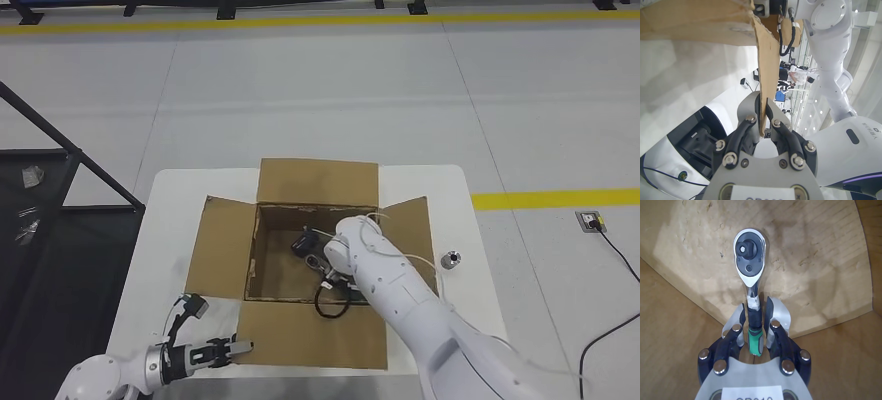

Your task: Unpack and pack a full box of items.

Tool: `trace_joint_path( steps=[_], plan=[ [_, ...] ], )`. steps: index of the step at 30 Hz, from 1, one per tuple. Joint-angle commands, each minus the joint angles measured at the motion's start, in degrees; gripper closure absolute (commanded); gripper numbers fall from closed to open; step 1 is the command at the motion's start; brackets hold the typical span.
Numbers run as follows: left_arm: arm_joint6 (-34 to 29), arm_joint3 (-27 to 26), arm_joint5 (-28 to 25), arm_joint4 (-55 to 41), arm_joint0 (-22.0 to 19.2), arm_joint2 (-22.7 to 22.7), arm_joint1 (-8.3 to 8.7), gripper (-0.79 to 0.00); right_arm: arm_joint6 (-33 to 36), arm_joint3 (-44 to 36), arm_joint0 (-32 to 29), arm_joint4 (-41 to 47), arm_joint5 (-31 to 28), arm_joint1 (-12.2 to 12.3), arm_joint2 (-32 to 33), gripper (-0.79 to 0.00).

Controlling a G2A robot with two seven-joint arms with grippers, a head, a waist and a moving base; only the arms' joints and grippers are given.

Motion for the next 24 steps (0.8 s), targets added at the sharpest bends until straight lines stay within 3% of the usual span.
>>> trace_joint_path(
  steps=[1,4,6,15,24],
  plan=[
    [0.19,-0.12,-0.04,-0.11,-0.03,0.13,0.13,0.0,0.31,0.47,0.03,0.06,0.24,-0.12,0.05,-0.203],
    [0.44,-0.17,-0.19,-0.34,0.01,0.26,0.29,0.0,0.62,0.88,0.07,-0.09,0.41,-0.32,0.01,-0.16],
    [0.65,-0.22,-0.24,-0.47,0.05,0.35,0.4,0.0,0.58,1.09,0.11,-0.1,0.4,-0.42,0.03,-0.003],
    [3.48,-0.06,-0.42,-1.66,0.09,0.87,0.69,0.0,-4.7,1.41,1.09,0.61,0.87,-0.11,1.17,0.0],
    [6.28,-0.36,-0.14,-2.58,0.25,0.71,1.02,0.0,-12.17,-0.35,2.43,2.24,-1.65,1.79,3.68,0.0]
  ],
)
